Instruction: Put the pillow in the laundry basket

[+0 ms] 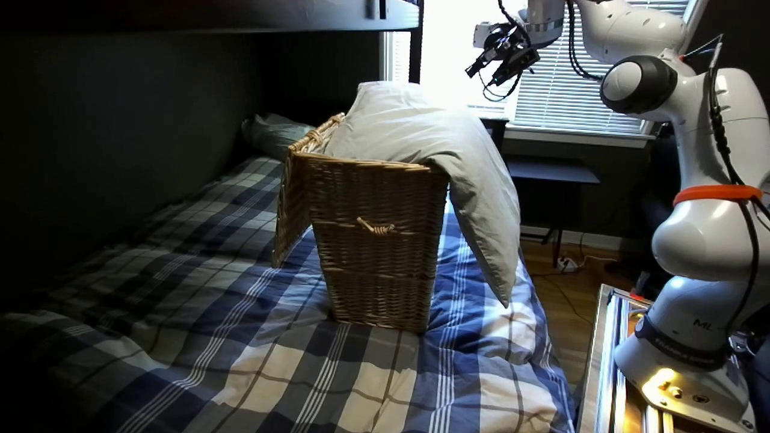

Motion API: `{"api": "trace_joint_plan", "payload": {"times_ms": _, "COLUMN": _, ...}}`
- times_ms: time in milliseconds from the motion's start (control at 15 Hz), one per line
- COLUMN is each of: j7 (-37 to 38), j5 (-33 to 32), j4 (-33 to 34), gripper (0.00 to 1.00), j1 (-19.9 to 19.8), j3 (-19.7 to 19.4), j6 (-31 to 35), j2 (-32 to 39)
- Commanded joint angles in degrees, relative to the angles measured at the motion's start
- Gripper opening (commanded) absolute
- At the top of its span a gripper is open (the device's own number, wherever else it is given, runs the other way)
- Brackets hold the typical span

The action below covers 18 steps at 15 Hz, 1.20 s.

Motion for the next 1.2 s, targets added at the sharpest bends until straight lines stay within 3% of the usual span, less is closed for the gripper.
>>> {"api": "trace_joint_plan", "payload": {"times_ms": 0, "j7": 4.1, "j5": -3.7, "j4": 0.6, "gripper": 1.00, "j1": 0.9, "j3": -3.0, "j6": 2.8, "j2": 1.1}}
{"api": "trace_joint_plan", "payload": {"times_ms": 333, "j7": 7.9, "j5": -3.7, "j4": -0.7, "gripper": 1.00, "j1": 1.4, "j3": -4.4, "j6": 6.0, "j2": 2.1}}
{"api": "trace_joint_plan", "payload": {"times_ms": 733, "j7": 8.5, "j5": -8.3, "j4": -0.4, "gripper": 1.00, "j1": 3.3, "j3": -7.9, "j6": 13.5, "j2": 2.1}}
{"api": "trace_joint_plan", "payload": {"times_ms": 1133, "j7": 8.2, "j5": -11.2, "j4": -2.6, "gripper": 1.00, "j1": 5.1, "j3": -7.8, "j6": 11.7, "j2": 2.4}}
